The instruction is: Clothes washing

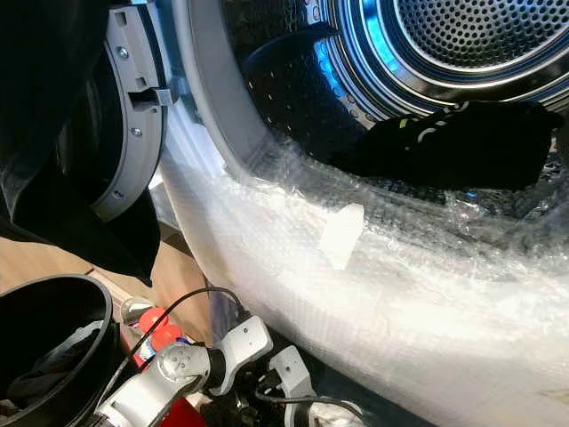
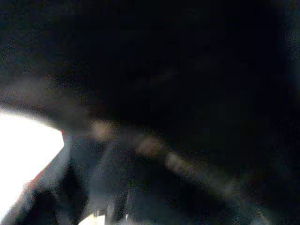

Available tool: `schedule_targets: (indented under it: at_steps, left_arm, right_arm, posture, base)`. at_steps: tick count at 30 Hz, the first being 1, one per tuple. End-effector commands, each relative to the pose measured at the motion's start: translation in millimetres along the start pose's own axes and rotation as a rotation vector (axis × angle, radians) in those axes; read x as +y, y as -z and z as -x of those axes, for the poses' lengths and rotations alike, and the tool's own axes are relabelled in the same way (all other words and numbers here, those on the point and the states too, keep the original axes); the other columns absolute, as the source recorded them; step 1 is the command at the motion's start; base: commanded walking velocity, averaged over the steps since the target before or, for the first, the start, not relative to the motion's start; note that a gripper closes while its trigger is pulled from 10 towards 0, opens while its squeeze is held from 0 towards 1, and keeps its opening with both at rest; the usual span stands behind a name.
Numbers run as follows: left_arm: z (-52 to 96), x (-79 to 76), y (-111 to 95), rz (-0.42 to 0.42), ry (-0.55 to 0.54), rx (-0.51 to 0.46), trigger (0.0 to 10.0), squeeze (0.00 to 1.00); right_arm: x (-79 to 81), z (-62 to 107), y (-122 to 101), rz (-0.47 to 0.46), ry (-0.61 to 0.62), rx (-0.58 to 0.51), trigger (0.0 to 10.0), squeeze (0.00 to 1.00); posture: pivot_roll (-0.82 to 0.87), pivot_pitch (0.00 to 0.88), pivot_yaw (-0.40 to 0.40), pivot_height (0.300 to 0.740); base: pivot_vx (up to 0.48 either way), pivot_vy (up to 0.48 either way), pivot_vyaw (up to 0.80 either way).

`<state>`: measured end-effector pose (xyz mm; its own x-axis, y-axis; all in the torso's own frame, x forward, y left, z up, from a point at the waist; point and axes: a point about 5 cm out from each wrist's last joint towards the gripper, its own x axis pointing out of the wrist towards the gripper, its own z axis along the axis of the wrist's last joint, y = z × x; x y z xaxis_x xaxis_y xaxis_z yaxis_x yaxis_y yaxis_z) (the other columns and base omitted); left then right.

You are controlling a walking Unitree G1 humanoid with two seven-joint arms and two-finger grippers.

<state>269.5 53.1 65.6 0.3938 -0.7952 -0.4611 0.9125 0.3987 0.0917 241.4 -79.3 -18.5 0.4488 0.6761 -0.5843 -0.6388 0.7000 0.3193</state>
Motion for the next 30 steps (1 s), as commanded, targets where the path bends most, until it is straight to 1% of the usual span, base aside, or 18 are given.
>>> schedule_targets:
  at_steps: [1,2,3,4,11,14,20,23,28,30]
  left_arm:
    - [-5.1,-6.4,-37.4,-0.042,0.052,-0.164,0.0,0.0]
    - [-5.1,-6.4,-37.4,-0.042,0.052,-0.164,0.0,0.0]
    - [-4.8,-5.2,-38.3,-0.044,0.048,-0.166,0.0,0.0]
    - [-3.8,-2.3,-41.0,-0.041,0.037,-0.176,0.0,0.0]
    - [-1.9,0.4,-42.4,-0.042,0.04,-0.174,0.0,0.0]
    - [-2.9,0.3,-43.0,-0.041,0.043,-0.176,0.0,0.0]
    - [-3.7,0.6,-44.4,-0.044,0.044,-0.177,0.0,0.0]
    - [-3.4,1.4,-44.4,-0.041,0.046,-0.175,0.0,0.0]
    - [-2.6,2.8,-44.1,-0.041,0.038,-0.172,0.0,0.0]
    - [-1.9,3.2,-43.4,-0.041,0.035,-0.17,0.0,0.0]
  right_arm:
    - [0.3,-4.2,6.6,-0.023,0.048,0.028,10.0,0.0]
    - [0.3,-4.2,6.6,-0.023,0.048,0.028,10.0,0.0]
    - [-3.0,-4.3,4.3,-0.033,0.086,0.012,8.5,0.0]
    - [-8.2,-4.7,-0.8,-0.053,0.141,-0.02,0.0,0.0]
    - [-10.1,-6.8,-10.0,-0.052,0.162,-0.058,0.0,0.0]
    - [-15.8,-5.0,-12.0,-0.042,0.201,-0.067,0.0,0.0]
    - [-21.1,-1.4,-15.0,-0.056,0.206,-0.102,0.0,0.0]
    - [-23.5,-0.3,-13.7,-0.056,0.219,-0.097,0.0,0.0]
    - [-23.7,0.6,-12.9,-0.059,0.207,-0.113,0.0,0.0]
    - [-22.8,1.2,-11.8,-0.044,0.189,-0.114,0.0,0.0]
  posture:
    - [-0.03,0.0,-0.001,0.74]
    - [-0.03,0.0,-0.001,0.74]
    - [-0.02,0.0,-0.001,0.74]
    - [-0.01,0.0,0.003,0.74]
    - [-0.03,0.0,0.016,0.74]
    - [-0.03,0.007,0.02,0.74]
    - [-0.04,0.013,0.026,0.74]
    - [-0.03,0.014,0.025,0.74]
    - [-0.03,0.014,0.025,0.74]
    - [-0.03,0.019,0.027,0.74]
  base:
    - [0.0,0.0,0.0]
    - [0.0,0.0,0.0]
    - [0.0,0.0,0.0]
    - [0.0,0.0,0.0]
    - [0.0,0.0,0.0]
    - [0.0,0.0,0.0]
    - [0.0,0.0,0.0]
    - [0.0,0.0,0.0]
    - [0.0,0.0,0.0]
    - [0.0,0.0,0.0]
